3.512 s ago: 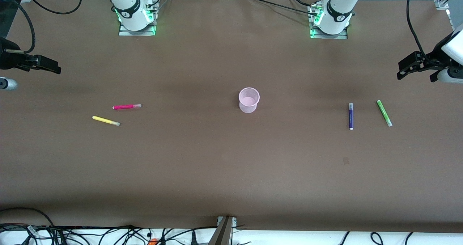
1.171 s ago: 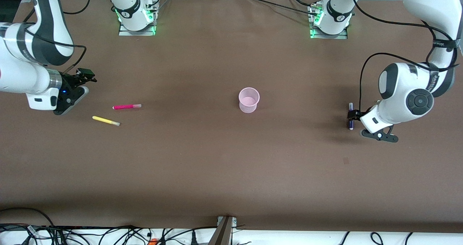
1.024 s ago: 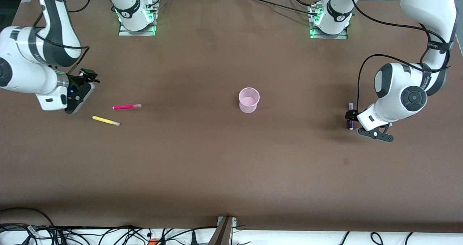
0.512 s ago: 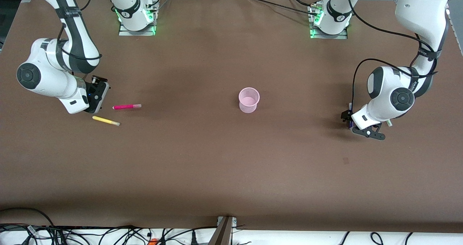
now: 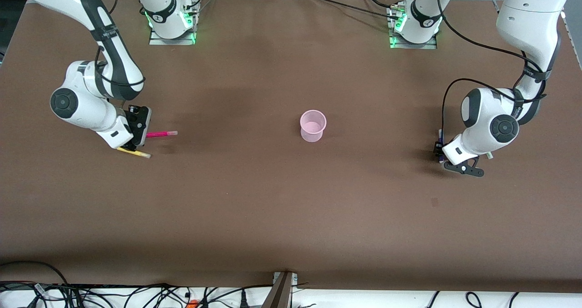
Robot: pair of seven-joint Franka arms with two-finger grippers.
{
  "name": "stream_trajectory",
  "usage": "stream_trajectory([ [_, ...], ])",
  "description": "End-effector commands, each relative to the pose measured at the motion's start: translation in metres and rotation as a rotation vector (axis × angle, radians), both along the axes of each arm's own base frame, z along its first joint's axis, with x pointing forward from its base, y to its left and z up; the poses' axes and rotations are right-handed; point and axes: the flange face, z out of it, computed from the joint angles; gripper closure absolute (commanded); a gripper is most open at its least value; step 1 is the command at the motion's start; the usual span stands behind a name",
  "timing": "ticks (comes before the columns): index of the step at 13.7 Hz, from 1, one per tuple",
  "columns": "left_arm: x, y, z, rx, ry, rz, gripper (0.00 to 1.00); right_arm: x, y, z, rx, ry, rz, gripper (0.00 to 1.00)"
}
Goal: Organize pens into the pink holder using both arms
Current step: 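Grasp the blue marker with the left gripper while the right gripper grasps the pink, then lower the blue marker into the pink cup and open the left gripper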
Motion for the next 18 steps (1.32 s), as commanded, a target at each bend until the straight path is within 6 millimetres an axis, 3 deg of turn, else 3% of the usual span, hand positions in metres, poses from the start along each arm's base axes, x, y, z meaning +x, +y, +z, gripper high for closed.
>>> stream_trajectory([
  [1,0.002,-0.002,0.001,0.012,-0.016,0.001,0.76,-0.006,-0.001,-0.010,0.019,-0.012,0.051,0.00],
  [2,0.002,-0.002,0.002,0.013,-0.017,0.001,0.88,-0.009,-0.001,-0.013,0.020,-0.009,0.052,0.01],
  [4,0.003,-0.003,0.005,0.011,-0.017,0.000,1.00,-0.008,-0.001,-0.016,0.020,-0.026,0.057,0.08],
  [6,0.007,-0.005,0.022,0.015,-0.037,-0.006,1.00,-0.009,0.000,-0.020,0.020,-0.029,0.059,0.32],
  [8,0.013,-0.025,0.059,0.011,-0.036,-0.030,1.00,-0.011,0.000,-0.022,0.019,-0.037,0.063,0.35],
  [11,0.042,-0.079,0.121,-0.020,-0.040,-0.101,1.00,-0.020,-0.001,-0.031,0.017,-0.041,0.060,0.34],
  [13,0.053,-0.127,0.152,-0.129,-0.053,-0.103,1.00,-0.020,-0.001,-0.031,0.016,-0.047,0.060,0.34],
  [18,0.044,-0.257,0.201,-0.485,-0.111,-0.092,1.00,-0.021,-0.002,-0.042,0.014,-0.055,0.059,0.34],
])
